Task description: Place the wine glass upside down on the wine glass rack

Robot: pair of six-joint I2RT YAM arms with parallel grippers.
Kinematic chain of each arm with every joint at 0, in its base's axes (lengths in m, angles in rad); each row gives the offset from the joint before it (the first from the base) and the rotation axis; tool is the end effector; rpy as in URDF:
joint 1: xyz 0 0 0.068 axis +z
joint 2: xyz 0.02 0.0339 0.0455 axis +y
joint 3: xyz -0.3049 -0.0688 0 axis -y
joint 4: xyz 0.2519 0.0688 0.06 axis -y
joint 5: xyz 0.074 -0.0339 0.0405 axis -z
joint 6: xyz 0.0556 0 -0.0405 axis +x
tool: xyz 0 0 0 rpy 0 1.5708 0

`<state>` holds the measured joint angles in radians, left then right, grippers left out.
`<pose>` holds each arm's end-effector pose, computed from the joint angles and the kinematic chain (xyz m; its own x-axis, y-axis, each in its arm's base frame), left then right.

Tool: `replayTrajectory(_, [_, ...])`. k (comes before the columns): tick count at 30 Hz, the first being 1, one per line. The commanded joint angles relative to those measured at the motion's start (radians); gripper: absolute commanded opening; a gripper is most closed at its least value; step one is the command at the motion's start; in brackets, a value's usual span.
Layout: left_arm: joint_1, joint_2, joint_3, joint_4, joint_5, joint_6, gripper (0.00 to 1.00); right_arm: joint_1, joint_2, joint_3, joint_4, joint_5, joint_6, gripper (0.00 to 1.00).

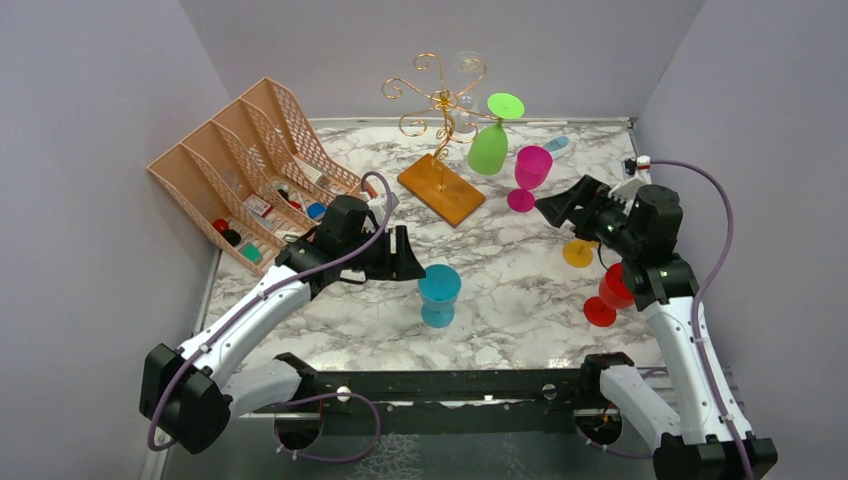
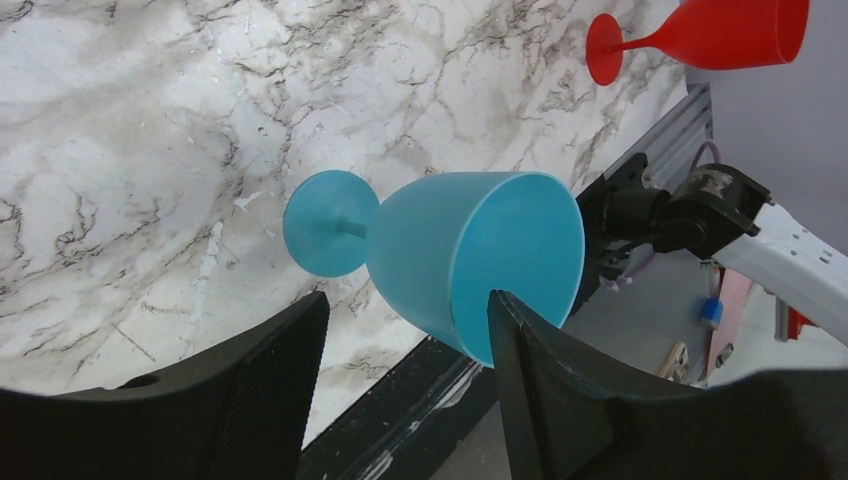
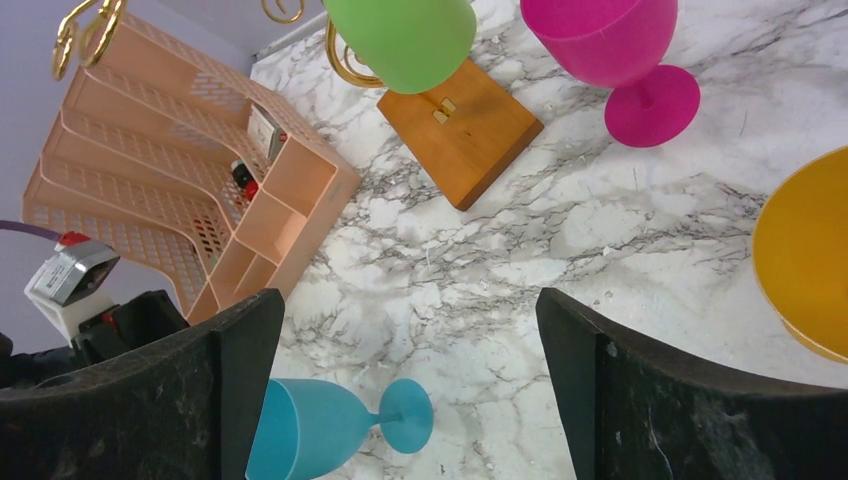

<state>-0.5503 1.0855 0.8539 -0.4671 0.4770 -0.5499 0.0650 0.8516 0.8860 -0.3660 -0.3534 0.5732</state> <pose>0.1837 -0.1427 0.3044 -0.8668 -0.0129 -0.4985 0.3650 0.6646 -0.6519 0.1865 0.0314 0.3704 -0.4831 0.4784 -0.7333 -0.1494 0.7802 0.6074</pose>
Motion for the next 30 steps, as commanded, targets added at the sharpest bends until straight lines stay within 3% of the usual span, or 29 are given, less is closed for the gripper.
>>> replayTrajectory(1, [-0.034, 0.011, 0.006, 0.037, -0.094, 0.008, 0.63, -0.004, -0.055, -0.022, -0.021, 0.026, -0.059, 0.98])
replayTrajectory(9, [-0.072, 0.067, 0.001, 0.037, -0.158, 0.031, 0.59, -0.004, -0.121, -0.078, 0.04, -0.036, -0.085, 0.92])
replayTrajectory(19, [-0.092, 0.065, 0.045, 0.028, -0.219, 0.059, 0.43, -0.002, -0.121, -0.132, 0.102, -0.142, -0.114, 0.78])
replayTrajectory(23, [-0.092, 0.052, 0.053, 0.025, -0.225, 0.064, 0.28, 0.0, -0.121, -0.154, 0.137, -0.176, -0.114, 0.76])
replayTrajectory(28, [-0.093, 0.056, 0.055, 0.022, -0.201, 0.057, 0.03, 0.008, -0.127, -0.169, 0.15, -0.16, -0.11, 0.73])
replayTrajectory(30, [-0.092, 0.059, 0.061, 0.02, -0.185, 0.055, 0.0, 0.009, -0.129, -0.173, 0.153, -0.154, -0.11, 0.73])
